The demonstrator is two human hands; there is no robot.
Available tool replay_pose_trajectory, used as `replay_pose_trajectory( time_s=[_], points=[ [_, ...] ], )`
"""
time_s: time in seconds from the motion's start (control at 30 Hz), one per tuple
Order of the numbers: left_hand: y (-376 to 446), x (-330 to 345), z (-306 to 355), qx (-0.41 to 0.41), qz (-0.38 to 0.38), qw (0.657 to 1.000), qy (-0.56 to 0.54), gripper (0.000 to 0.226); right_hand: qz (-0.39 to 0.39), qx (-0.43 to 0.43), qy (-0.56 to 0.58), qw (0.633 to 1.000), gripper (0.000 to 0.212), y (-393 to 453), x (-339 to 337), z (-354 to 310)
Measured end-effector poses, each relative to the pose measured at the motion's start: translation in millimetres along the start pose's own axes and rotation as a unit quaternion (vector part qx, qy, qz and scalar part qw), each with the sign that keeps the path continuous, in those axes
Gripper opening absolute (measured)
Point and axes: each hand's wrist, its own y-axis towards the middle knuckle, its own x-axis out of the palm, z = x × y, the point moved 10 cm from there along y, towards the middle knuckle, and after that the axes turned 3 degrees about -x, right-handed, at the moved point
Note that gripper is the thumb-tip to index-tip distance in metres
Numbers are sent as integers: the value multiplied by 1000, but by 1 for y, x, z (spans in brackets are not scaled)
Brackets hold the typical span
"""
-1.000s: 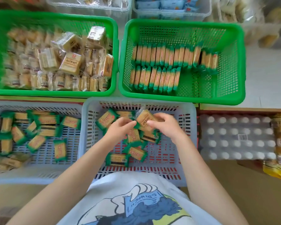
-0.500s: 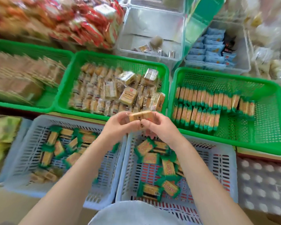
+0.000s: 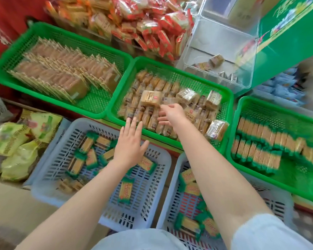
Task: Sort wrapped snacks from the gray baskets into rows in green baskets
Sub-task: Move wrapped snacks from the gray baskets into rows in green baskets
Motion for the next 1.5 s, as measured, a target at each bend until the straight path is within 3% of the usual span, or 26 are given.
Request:
replay_pose_trajectory(
  time_s=[0.1,0.2,0.33,0.47,0.57,0.8,0.97,1.1,1.27,1.37,1.43,1.5],
  points=[
    [-2,1,0,8,-9,1000,6,75,11,-10,-37,999,28,-9,-9,5],
    [-4,-6,3,14,-9,1000,10,75,8,-34,-5,999,16,-49,-27,14],
    [-36,-6,30,47,46,994,-84,56,31,-36,1,999,14,-114,-77,72],
    [-80,65,90,135,-80,982,-102,50,122,64,-40,990,14,-150,-138,173],
    [-101,117,117,173,-135,975,-47,64,127,102,-193,967,10,-158,-168,225],
    [-110,159,107,123,-174,976,-47,78,15,41,-399,916,60,-125,-145,290],
    [-116,160,103,98,-164,981,-41,77,-29,28,-528,848,61,-113,-119,300],
    [-121,159,106,80,-161,983,-24,78,-31,-45,-601,798,64,-119,-106,283],
    [-117,145,109,45,-91,994,-49,80,35,-60,-541,838,60,-146,-135,258],
    [-115,151,101,28,-101,992,-71,76,103,-72,-487,865,57,-156,-167,242],
    [-113,152,95,12,-104,991,-89,69,83,-105,-481,867,57,-145,-167,232],
    [-110,148,91,5,-96,991,-89,64,32,-129,-519,845,58,-124,-152,226]
  ],
)
